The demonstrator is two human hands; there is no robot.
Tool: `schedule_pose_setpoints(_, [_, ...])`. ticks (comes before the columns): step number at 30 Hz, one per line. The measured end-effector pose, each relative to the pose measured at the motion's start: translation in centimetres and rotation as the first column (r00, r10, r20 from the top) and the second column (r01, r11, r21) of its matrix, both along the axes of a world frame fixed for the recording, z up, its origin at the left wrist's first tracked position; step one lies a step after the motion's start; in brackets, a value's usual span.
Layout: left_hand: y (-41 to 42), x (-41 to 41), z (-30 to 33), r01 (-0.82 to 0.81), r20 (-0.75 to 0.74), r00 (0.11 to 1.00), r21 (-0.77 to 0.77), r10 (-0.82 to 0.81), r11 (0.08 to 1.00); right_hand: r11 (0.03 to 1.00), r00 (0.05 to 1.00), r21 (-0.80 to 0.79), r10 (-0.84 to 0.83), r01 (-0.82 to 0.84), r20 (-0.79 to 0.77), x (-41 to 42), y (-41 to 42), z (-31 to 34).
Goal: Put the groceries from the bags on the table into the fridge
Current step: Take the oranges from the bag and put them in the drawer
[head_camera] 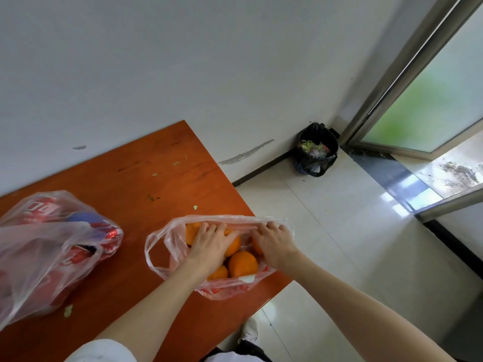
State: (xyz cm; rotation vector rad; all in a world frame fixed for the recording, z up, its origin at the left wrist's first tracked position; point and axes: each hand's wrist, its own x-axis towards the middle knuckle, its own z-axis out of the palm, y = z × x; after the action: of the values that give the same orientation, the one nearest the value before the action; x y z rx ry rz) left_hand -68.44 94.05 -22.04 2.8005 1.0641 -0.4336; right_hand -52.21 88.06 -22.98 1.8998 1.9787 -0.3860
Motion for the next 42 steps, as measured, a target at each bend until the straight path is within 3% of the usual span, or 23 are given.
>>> schedule_pose_setpoints(5, [-0.4,-1.3,2.1,-0.080,0.171,0.981,-0.064,0.090,0.995,0.980,0.946,0.137,-0.098,0.146,-0.308,0.2,-1.9,1.5])
schedule_pose_setpoints(10, [-1.0,-2.9,5.8,-0.165,0.382,0.872,-0.357,0.306,0.919,0.866,0.705,0.198,-0.219,0.459,-0.675,-1.3,-4.5,5.2])
schedule_pose_setpoints(12, [-1.7,-3.3,7.2,-0.157,0.459,0.808,-0.438,0.370,0.885,0.771,0.554,0.142,-0.303,0.621,-0.775,-2.1,-5.9,6.1])
schedule_pose_setpoints(14, [-2.4,-3.5,8.1,-0.108,0.511,0.748,-0.534,0.423,0.838,0.604,0.332,0.041,-0.379,0.796,-0.864,-2.8,-7.6,6.6])
schedule_pose_setpoints(17, [-4.2,-3.1,8.8,-0.012,0.528,0.717,-0.644,0.456,0.765,0.341,0.046,-0.086,-0.361,0.936,-0.931,-3.1,-11.4,7.3])
schedule_pose_setpoints(21, [-8.6,-0.5,9.1,0.066,0.522,0.694,-0.731,0.495,0.679,0.050,-0.391,-0.404,-0.168,0.913,-0.905,-2.8,-18.5,8.5])
schedule_pose_setpoints(24, [-13.4,2.5,8.8,0.108,0.484,0.739,-0.771,0.467,0.628,-0.086,-0.551,-0.553,0.049,0.829,-0.833,-2.2,-25.3,9.1])
schedule_pose_setpoints(29, [-24.0,7.6,8.7,0.269,0.466,0.854,-0.776,0.232,0.570,-0.231,-0.553,-0.638,0.341,0.734,-0.760,-2.1,-38.0,10.3])
schedule_pose_setpoints(35, [-40.3,12.2,8.9,0.386,0.467,0.883,-0.783,0.052,0.487,-0.267,-0.425,-0.772,0.709,0.577,-0.563,-1.7,-54.5,11.4])
schedule_pose_setpoints(42, [-57.0,16.4,9.9,0.437,0.465,0.885,-0.832,0.001,0.343,-0.343,-0.256,-0.770,0.804,0.538,-0.537,0.8,-72.1,14.8])
